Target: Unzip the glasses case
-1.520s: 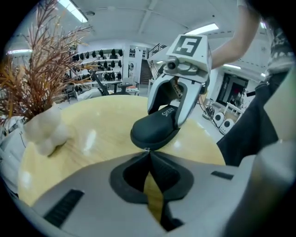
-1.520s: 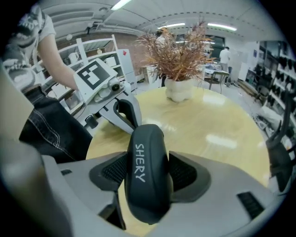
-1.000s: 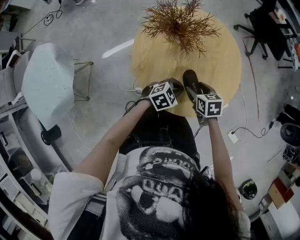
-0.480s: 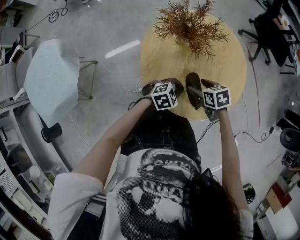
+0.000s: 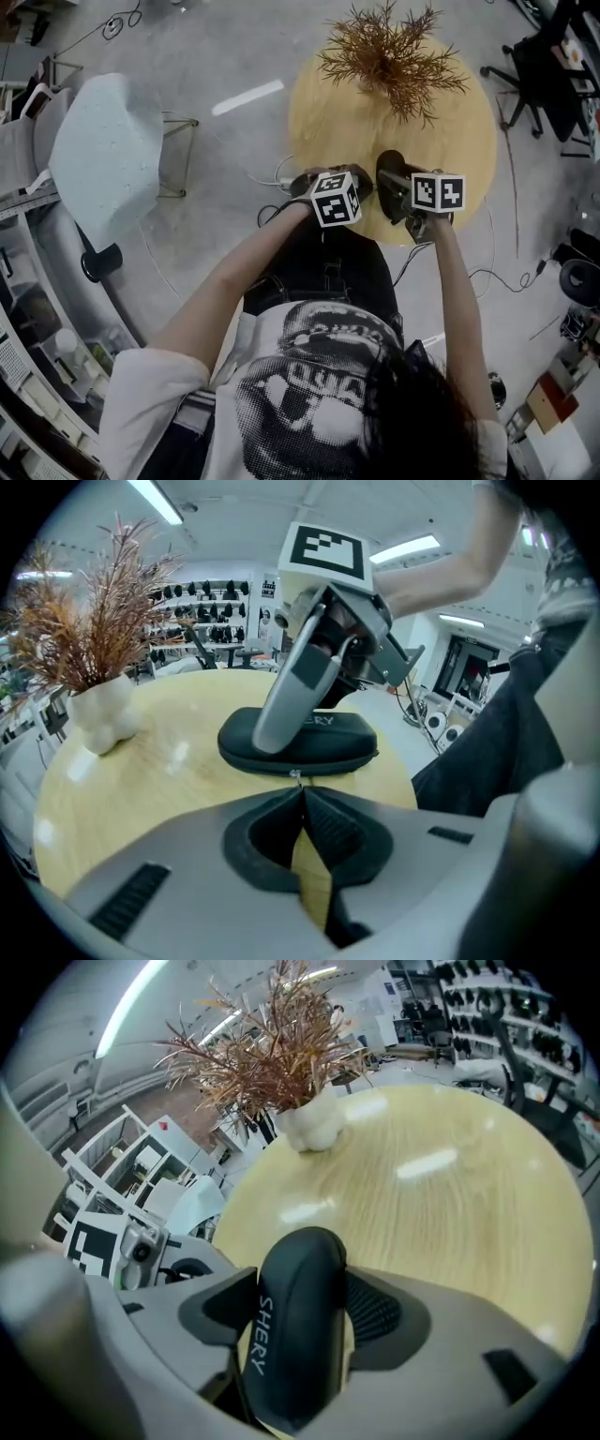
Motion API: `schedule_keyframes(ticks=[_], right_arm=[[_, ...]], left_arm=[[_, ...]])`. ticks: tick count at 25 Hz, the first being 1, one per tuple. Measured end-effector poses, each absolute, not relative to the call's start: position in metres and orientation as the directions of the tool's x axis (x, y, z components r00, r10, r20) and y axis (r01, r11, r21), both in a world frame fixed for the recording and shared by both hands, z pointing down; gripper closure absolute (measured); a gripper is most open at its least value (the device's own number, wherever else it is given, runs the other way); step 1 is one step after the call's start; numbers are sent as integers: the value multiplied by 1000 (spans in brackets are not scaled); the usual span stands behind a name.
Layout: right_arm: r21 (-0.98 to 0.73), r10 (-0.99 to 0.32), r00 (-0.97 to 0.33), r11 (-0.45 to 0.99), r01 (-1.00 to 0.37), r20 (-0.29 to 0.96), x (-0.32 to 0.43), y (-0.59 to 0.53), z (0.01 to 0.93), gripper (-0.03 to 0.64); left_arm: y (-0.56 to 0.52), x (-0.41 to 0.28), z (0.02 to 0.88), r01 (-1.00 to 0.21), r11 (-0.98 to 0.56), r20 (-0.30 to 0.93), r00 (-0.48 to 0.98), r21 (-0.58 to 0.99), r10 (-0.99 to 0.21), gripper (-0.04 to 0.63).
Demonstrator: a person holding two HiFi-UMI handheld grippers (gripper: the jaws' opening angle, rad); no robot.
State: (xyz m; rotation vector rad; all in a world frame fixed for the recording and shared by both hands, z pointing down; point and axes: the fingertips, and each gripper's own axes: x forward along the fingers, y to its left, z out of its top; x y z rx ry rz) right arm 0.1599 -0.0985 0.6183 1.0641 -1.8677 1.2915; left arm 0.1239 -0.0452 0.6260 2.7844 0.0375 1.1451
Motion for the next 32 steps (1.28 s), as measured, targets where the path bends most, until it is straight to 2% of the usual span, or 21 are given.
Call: schedule_keyframes(ticks=[3, 8, 16, 22, 26, 32], right_arm=[[-449, -321, -461, 116, -886, 827, 166, -105, 617, 324], [-467, -436, -376, -121, -876, 818, 188, -129, 616, 328], [-495, -541, -247, -377, -783, 804, 206, -141, 613, 336], [-524, -568, -198, -494, -694, 799, 205, -139, 618, 339], [-510, -573, -179, -493, -705, 800, 203, -138, 617, 337], [-572, -596, -223, -496, -653, 772, 201, -139, 618, 325]], left_arm=[[-33, 125, 624, 10, -992, 700, 708, 128, 98, 583], [-11, 132, 622, 62, -991, 704, 699, 117, 127, 583], [-14, 135, 615, -71, -975, 638, 765, 210, 82, 583], [-9, 131, 620, -95, -971, 632, 772, 219, 66, 581], [-7, 134, 620, -94, -980, 639, 768, 176, 42, 581], [-16, 122, 625, -121, -986, 661, 750, 118, -13, 580]])
